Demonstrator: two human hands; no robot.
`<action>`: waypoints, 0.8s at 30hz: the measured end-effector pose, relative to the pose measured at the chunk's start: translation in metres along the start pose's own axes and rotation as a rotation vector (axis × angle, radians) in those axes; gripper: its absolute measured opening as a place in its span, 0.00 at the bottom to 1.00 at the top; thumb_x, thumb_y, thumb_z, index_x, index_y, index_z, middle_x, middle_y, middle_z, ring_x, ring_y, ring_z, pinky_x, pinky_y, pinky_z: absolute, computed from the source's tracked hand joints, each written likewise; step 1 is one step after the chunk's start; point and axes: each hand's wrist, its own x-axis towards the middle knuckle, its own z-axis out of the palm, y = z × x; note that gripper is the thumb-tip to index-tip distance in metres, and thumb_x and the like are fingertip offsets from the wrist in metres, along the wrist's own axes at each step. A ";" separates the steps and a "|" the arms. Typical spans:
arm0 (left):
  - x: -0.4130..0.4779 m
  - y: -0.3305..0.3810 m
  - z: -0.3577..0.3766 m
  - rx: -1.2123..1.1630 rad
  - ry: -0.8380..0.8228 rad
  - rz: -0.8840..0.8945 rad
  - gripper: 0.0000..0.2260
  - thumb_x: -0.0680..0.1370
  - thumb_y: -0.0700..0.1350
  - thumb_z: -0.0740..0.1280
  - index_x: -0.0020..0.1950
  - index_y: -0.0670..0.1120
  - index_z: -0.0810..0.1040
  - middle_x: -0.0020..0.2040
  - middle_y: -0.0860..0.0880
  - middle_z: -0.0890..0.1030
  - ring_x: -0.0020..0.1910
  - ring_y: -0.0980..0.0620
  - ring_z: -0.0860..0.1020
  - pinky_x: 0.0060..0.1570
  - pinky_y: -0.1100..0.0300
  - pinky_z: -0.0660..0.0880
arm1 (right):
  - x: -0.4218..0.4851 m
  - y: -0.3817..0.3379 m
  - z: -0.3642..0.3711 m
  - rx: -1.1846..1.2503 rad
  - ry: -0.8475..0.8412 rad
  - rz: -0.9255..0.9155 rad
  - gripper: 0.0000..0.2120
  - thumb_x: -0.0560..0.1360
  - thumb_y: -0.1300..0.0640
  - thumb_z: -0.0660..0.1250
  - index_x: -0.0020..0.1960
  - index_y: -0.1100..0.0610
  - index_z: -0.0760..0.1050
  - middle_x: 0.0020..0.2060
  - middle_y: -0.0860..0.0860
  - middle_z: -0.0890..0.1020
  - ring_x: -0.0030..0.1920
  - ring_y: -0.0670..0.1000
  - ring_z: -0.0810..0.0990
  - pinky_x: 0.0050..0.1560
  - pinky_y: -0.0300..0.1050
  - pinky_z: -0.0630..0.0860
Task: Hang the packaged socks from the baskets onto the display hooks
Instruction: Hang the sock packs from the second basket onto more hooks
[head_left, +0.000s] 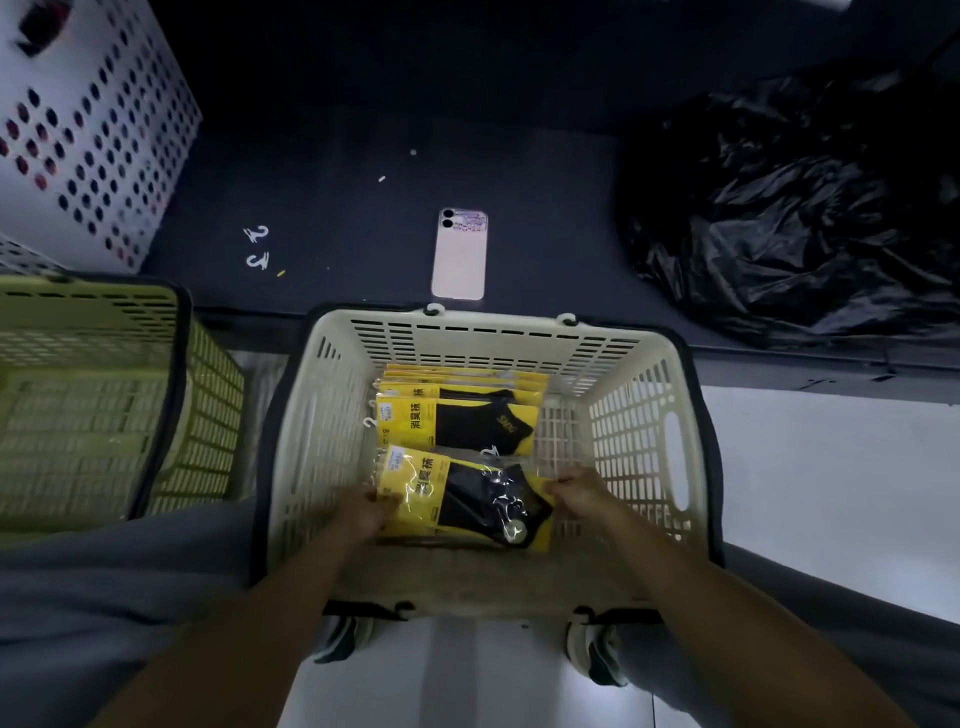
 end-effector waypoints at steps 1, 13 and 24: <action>0.004 -0.002 0.000 0.016 -0.003 -0.003 0.13 0.78 0.42 0.66 0.60 0.36 0.75 0.57 0.36 0.78 0.52 0.41 0.77 0.50 0.54 0.74 | 0.002 0.000 0.004 -0.009 -0.006 -0.010 0.13 0.75 0.62 0.68 0.57 0.67 0.78 0.53 0.62 0.81 0.51 0.57 0.81 0.51 0.48 0.78; 0.027 -0.007 0.018 0.064 0.072 0.002 0.23 0.77 0.43 0.68 0.67 0.33 0.68 0.65 0.35 0.73 0.63 0.39 0.72 0.63 0.46 0.71 | 0.010 -0.005 0.038 0.049 0.199 -0.242 0.10 0.73 0.55 0.70 0.53 0.53 0.74 0.47 0.46 0.72 0.46 0.46 0.74 0.42 0.36 0.74; 0.039 -0.018 0.020 0.050 0.099 0.057 0.18 0.76 0.44 0.69 0.62 0.36 0.74 0.58 0.38 0.78 0.58 0.40 0.77 0.59 0.46 0.74 | 0.041 -0.032 0.084 -0.089 0.244 -0.200 0.16 0.73 0.49 0.71 0.56 0.56 0.77 0.51 0.51 0.82 0.54 0.51 0.79 0.60 0.50 0.72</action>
